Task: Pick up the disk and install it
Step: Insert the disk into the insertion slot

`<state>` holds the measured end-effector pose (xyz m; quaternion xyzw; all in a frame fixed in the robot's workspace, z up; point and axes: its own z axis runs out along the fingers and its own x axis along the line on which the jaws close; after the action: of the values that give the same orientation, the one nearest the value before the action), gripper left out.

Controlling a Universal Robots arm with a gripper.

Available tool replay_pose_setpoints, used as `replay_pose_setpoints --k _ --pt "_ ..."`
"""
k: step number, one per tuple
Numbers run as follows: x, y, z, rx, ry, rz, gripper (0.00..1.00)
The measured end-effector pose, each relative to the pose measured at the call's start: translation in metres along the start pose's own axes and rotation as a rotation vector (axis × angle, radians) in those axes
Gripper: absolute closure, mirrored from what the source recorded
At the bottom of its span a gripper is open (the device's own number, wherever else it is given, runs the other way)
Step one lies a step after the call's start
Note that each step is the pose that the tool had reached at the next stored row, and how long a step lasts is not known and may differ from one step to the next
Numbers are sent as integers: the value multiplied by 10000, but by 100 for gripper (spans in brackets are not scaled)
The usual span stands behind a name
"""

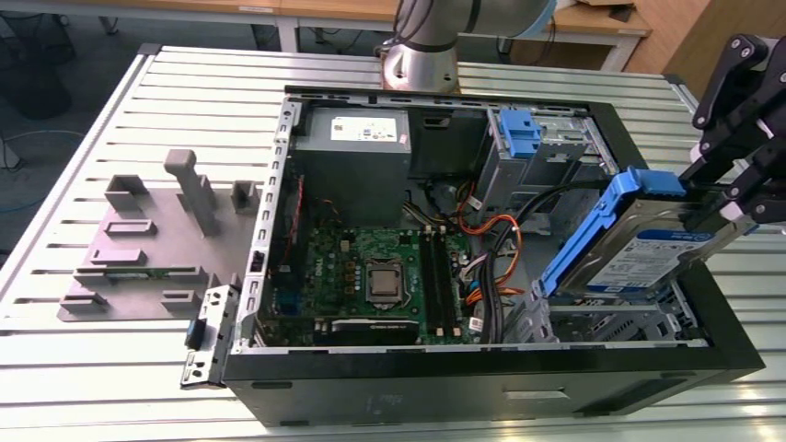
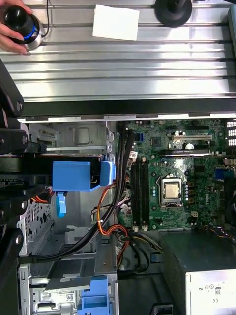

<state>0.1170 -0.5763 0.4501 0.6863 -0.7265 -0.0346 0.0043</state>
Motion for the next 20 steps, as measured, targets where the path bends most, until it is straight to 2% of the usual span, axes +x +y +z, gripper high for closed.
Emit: replay_pose_setpoints --k 13,20 --pt "2 -2 43 0 -2 0 65" --pt "4 -5 89 0 3 1 65"
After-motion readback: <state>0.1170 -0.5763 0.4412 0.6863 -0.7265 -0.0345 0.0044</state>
